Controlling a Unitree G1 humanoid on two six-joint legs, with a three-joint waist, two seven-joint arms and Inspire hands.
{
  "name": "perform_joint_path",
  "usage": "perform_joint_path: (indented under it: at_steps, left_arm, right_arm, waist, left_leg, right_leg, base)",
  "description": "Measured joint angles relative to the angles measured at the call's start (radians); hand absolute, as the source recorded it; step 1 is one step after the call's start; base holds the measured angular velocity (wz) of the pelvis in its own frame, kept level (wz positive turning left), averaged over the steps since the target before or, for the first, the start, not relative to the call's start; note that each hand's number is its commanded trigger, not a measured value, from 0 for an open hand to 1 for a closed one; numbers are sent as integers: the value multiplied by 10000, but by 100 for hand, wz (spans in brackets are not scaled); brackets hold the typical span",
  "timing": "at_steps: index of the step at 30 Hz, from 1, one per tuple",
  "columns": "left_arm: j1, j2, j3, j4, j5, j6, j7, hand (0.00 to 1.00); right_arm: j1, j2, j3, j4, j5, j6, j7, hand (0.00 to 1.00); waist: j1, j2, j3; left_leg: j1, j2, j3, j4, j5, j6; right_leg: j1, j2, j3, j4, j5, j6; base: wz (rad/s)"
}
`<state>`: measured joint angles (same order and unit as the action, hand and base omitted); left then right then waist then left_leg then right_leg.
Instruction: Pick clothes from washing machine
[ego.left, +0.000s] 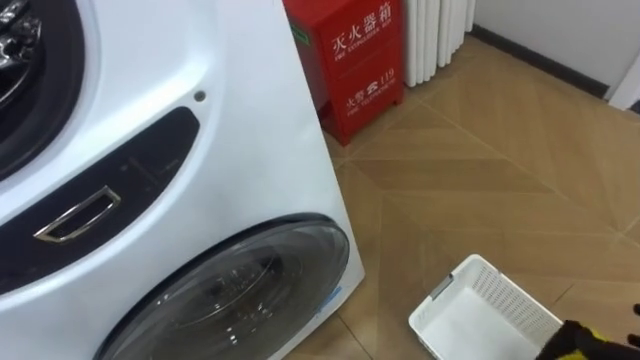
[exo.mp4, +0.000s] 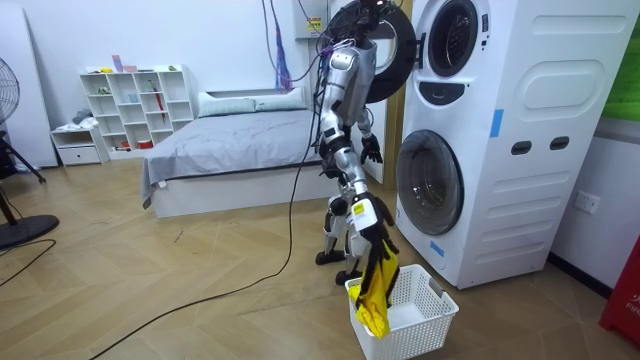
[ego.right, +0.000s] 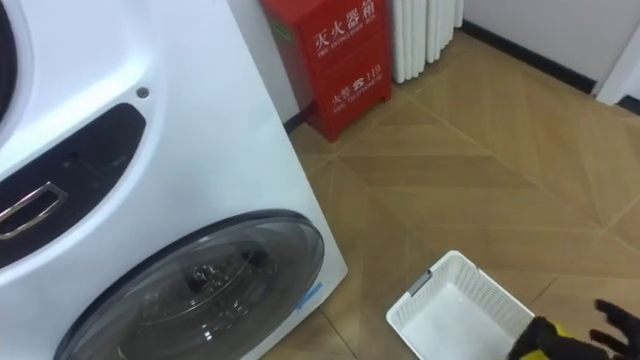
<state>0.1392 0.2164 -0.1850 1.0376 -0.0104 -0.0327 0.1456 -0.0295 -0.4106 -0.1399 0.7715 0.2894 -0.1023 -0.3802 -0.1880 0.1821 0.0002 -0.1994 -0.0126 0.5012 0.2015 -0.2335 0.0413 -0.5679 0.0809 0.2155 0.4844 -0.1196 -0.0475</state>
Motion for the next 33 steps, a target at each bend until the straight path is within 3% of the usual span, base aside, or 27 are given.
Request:
perform_joint_path:
  at_steps: [14, 23, 33]
  left_arm:
    - [147, 86, -215, -413, 6, 107, 51, 0]
    - [348, 85, -175, -359, 8, -34, 213, 0]
    - [568, 69, -175, -229, -346, -23, 417, 0]
  right_arm:
    - [260, 10, 3, -10, -22, -1, -30, 0]
    - [652, 13, -4, -5, -6, -81, 35, 0]
    - [802, 43, 38, 36, 207, -128, 403, 0]
  waist:
    - [10, -1, 1]
    - [45, -114, 74]
    - [106, -196, 64]
  left_leg:
    - [-43, 4, -119, 25, 5, 6]
    - [191, 15, -353, 16, 8, 0]
    - [171, 7, -464, 13, 33, 44]
  right_leg:
    - [27, -139, -286, -17, -217, -9]
    - [421, -190, -551, -190, -266, -56]
    - [465, -383, -824, -171, -300, -8]
  base:
    - [7]
    - [8]
    - [9]
